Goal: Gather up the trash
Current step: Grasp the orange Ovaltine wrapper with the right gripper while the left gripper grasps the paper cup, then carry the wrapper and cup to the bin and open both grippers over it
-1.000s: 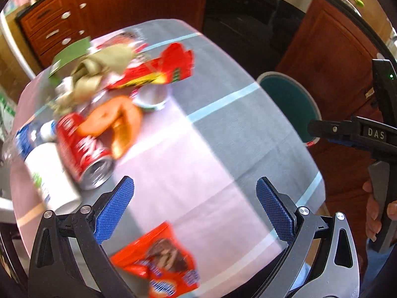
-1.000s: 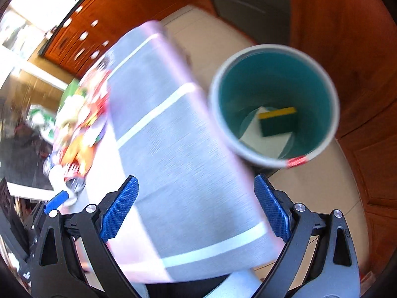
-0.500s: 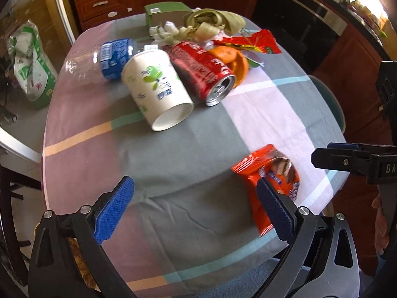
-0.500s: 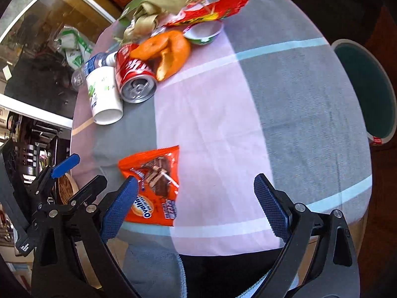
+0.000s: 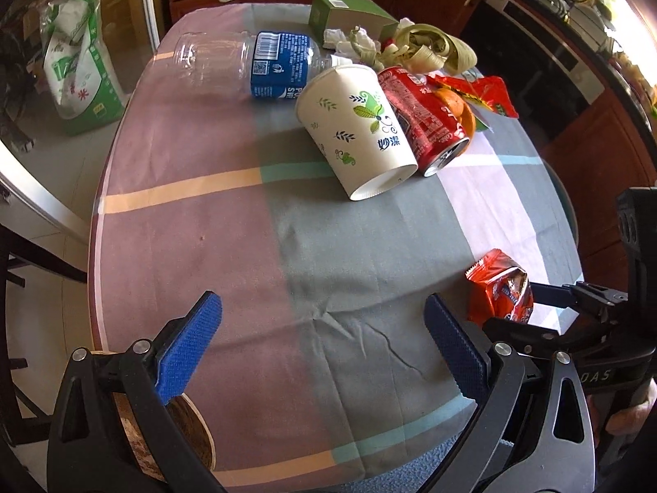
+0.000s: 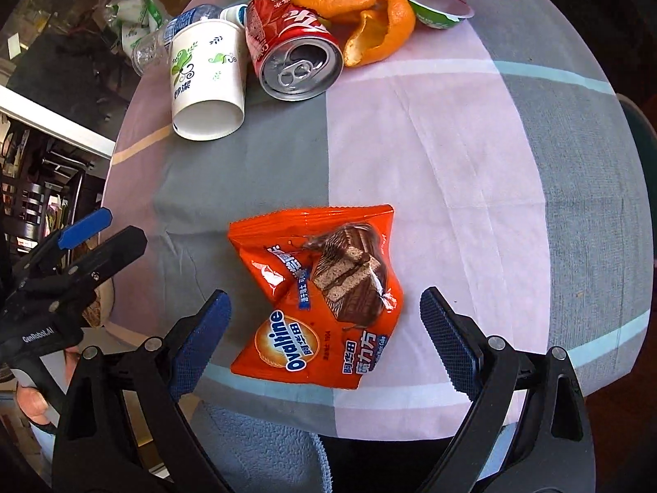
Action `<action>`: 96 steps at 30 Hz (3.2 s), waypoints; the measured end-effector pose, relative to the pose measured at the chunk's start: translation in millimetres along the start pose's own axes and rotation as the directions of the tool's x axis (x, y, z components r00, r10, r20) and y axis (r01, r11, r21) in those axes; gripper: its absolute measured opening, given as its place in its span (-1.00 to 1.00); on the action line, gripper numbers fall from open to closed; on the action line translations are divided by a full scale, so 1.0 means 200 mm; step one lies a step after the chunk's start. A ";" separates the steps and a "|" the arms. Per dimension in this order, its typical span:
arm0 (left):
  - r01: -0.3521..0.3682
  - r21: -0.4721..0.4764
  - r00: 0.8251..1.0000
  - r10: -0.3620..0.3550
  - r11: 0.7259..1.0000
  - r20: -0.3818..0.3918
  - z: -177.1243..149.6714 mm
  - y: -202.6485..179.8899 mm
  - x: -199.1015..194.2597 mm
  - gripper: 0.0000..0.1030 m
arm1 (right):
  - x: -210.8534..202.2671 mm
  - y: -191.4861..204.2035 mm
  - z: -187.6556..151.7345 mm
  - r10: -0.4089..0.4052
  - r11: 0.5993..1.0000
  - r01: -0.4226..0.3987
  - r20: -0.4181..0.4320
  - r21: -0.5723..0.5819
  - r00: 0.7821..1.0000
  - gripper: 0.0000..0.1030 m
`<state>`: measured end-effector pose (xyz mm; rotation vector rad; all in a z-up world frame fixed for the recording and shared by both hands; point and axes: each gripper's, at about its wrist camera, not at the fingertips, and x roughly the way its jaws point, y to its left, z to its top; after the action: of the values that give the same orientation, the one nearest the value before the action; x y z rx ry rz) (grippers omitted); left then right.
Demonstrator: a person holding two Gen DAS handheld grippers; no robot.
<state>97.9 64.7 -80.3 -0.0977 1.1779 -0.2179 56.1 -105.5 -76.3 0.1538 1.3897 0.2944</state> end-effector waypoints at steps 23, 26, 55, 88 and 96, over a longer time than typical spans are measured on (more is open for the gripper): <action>-0.023 -0.097 0.999 0.026 0.995 0.035 0.44 -0.09 0.22 0.92 | -0.12 -0.39 0.21 0.014 0.990 -0.028 0.103 0.141 0.995 -0.25; -0.021 -0.111 0.999 0.024 0.994 0.026 0.45 -0.09 0.27 0.91 | -0.11 -0.42 0.21 0.028 0.988 -0.042 0.097 0.151 0.995 -0.24; 0.033 0.084 0.993 -0.043 0.996 0.109 0.28 -0.51 -0.03 0.21 | -0.38 -0.80 0.15 0.132 0.958 -0.182 0.224 0.223 0.966 -0.23; 0.249 0.538 0.966 -0.165 0.805 -0.201 0.55 -2.16 0.72 0.25 | -0.71 -2.12 -0.11 -0.081 0.781 -0.186 0.391 0.597 0.917 -0.22; 0.231 0.528 0.965 -0.125 0.817 -0.229 0.60 -2.17 0.88 0.50 | -0.64 -2.19 -0.10 -0.083 0.763 -0.179 0.368 0.621 0.926 -0.21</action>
<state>221.4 -400.6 -111.9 0.3320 1.2483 -0.7433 67.6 -561.6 -80.0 0.7899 1.0479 -0.1905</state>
